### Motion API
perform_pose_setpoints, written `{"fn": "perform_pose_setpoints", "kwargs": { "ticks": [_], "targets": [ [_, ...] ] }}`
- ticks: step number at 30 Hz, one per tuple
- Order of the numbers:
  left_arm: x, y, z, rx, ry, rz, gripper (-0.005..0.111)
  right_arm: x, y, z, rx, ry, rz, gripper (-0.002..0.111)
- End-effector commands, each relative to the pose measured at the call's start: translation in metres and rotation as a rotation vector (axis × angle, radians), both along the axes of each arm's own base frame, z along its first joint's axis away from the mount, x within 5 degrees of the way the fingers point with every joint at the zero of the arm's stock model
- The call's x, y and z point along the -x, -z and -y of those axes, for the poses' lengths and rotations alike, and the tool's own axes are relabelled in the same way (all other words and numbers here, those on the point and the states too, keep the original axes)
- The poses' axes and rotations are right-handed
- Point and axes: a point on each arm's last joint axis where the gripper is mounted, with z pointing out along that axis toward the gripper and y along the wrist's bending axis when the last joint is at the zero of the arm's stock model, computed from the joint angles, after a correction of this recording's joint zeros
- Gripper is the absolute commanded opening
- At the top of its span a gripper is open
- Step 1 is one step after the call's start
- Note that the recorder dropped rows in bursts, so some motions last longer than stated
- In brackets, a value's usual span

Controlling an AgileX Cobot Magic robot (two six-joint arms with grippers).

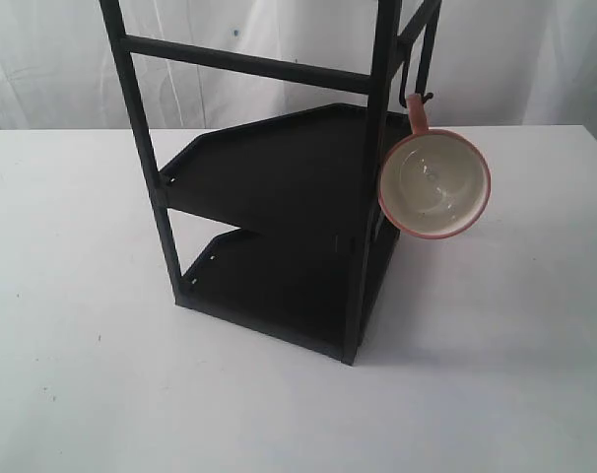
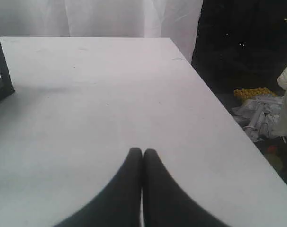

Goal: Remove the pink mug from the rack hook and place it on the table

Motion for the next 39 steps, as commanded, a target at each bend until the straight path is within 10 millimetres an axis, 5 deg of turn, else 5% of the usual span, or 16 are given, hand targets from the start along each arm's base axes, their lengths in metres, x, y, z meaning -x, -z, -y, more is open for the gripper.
{"fn": "perform_pose_setpoints", "kwargs": {
  "ticks": [1,15,21,39],
  "targets": [
    [0.000,0.000,0.001,0.008,0.006,0.007,0.000,0.000,-0.001,0.000,-0.001,-0.003,0.013,0.000],
    [0.000,0.000,0.001,0.008,0.006,0.007,0.000,-0.003,-0.024,-0.005,0.082,-0.067,0.250,0.000],
    [0.000,0.000,0.001,0.008,0.006,0.007,0.000,-0.002,-0.042,-0.008,-0.441,-0.076,0.508,0.000],
    [0.000,0.000,0.001,0.008,0.006,0.007,0.000,0.000,-0.049,-0.008,-0.446,-0.102,0.593,0.000]
  ]
}}
